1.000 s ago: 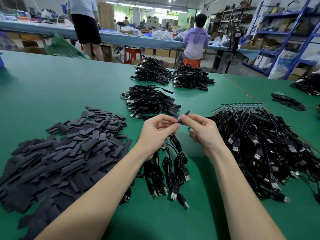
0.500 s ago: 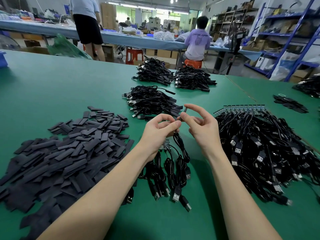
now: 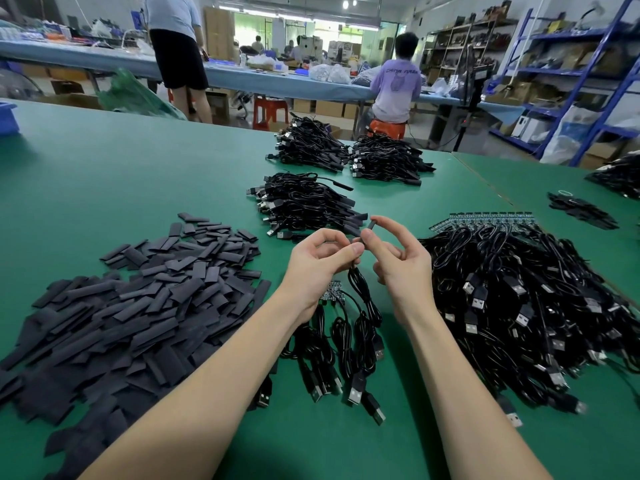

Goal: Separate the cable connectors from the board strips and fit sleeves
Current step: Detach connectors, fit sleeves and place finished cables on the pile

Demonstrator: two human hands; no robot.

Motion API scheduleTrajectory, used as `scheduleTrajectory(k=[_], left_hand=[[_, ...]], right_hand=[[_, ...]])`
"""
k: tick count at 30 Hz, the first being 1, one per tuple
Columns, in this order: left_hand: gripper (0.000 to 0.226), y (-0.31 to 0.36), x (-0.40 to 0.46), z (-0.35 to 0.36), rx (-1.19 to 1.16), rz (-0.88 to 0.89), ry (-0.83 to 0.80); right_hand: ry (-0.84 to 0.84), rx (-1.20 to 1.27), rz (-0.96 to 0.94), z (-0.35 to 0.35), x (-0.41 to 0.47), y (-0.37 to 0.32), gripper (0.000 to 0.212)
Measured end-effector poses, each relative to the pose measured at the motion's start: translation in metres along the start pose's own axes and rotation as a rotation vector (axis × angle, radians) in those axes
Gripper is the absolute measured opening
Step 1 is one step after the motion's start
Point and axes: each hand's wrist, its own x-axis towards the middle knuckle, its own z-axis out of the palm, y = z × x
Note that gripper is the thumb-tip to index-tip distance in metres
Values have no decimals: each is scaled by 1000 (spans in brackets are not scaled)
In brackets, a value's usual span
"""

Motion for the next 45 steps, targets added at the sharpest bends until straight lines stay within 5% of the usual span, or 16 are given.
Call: scheduleTrajectory(k=[4, 8, 14, 17, 20, 26, 36, 40, 45], left_hand=[[14, 5, 3, 2, 199, -8, -34], [39, 16, 2, 2, 375, -138, -173], [23, 32, 2, 12, 429, -41, -140], [21, 56, 18, 7, 674, 213, -48], [22, 75, 46, -3, 1077, 394, -28], [25, 45, 95, -34, 1817, 290, -157], [31, 29, 101, -44, 1742, 249, -121], [22, 34, 68, -41, 1514, 249, 47], [20, 32, 34, -35, 1551, -66, -201]], right_hand=[[60, 38, 22, 0, 1, -7, 18], [153, 78, -17, -4, 8, -23, 15], [202, 106, -43, -9, 16, -34, 26], [187, 149, 68, -15, 21, -39, 41], [169, 127, 158, -19, 22, -36, 33], [54, -5, 265, -14, 16, -20, 14], [-139, -280, 266, -10, 10, -4, 12], [-223, -454, 227, -11, 11, -2, 12], [-249, -692, 174, -8, 11, 5, 9]])
